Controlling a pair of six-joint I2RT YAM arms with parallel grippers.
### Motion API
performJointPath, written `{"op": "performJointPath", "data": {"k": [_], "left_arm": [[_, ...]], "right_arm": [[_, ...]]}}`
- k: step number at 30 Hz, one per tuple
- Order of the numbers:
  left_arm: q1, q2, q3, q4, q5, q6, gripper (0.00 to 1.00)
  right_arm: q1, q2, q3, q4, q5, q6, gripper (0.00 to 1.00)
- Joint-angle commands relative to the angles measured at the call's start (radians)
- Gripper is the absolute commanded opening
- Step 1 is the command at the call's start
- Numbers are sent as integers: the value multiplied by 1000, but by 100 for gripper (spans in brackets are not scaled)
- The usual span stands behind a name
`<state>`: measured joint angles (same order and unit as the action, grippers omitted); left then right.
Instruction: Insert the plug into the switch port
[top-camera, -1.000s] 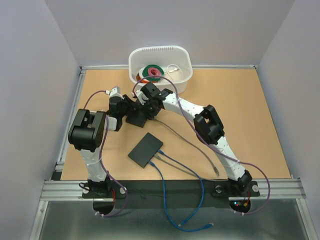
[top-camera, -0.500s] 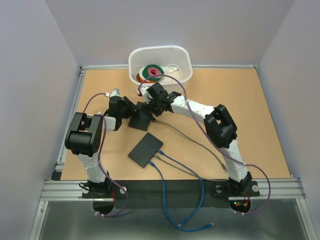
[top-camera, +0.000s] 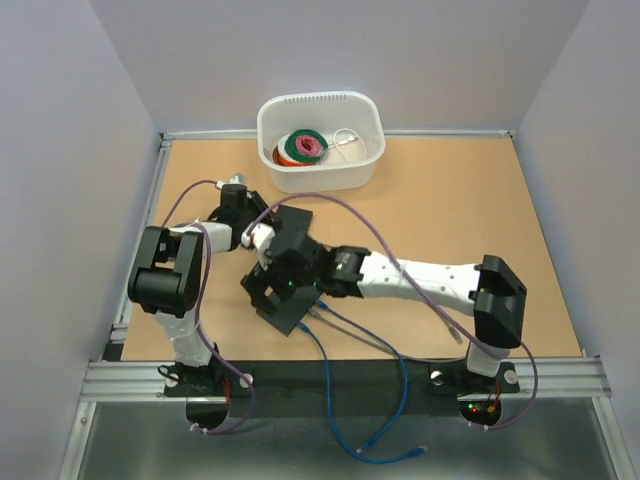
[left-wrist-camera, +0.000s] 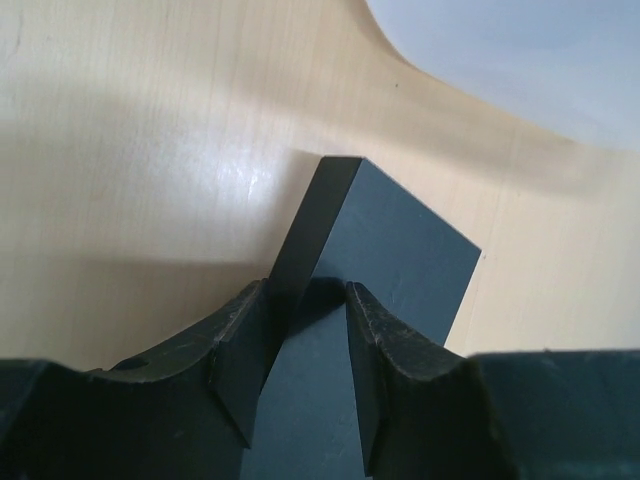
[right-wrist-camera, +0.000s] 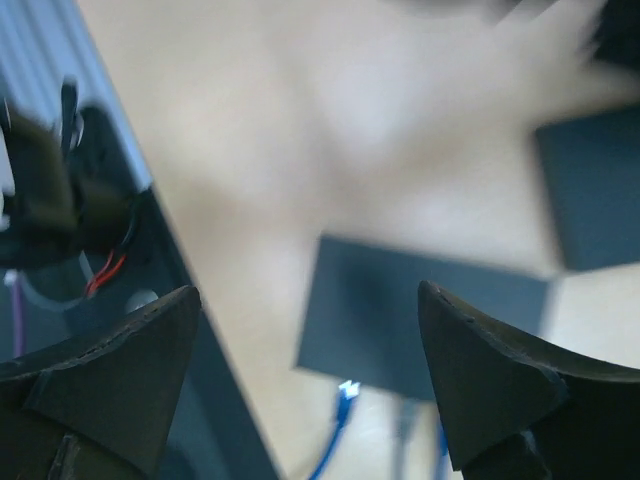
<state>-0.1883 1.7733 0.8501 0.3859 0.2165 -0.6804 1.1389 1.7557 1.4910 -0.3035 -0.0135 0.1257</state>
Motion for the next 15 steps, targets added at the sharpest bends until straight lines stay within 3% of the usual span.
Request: {"op": "performJointPath", "data": {"k": [1, 5, 8, 15], "left_arm": [[27, -92, 46, -148, 1, 48, 47], [90, -127, 43, -177, 9, 64, 47], [133, -150, 35, -189, 17, 76, 47], [148, -199, 18, -208, 14, 91, 47]], "right_arm": [[85, 24, -109, -5, 89, 208, 90], [159, -2, -195, -3, 112, 345, 77], [173, -33, -279, -5, 129, 474, 73], [173, -45, -414, -8, 173, 551, 70]]}}
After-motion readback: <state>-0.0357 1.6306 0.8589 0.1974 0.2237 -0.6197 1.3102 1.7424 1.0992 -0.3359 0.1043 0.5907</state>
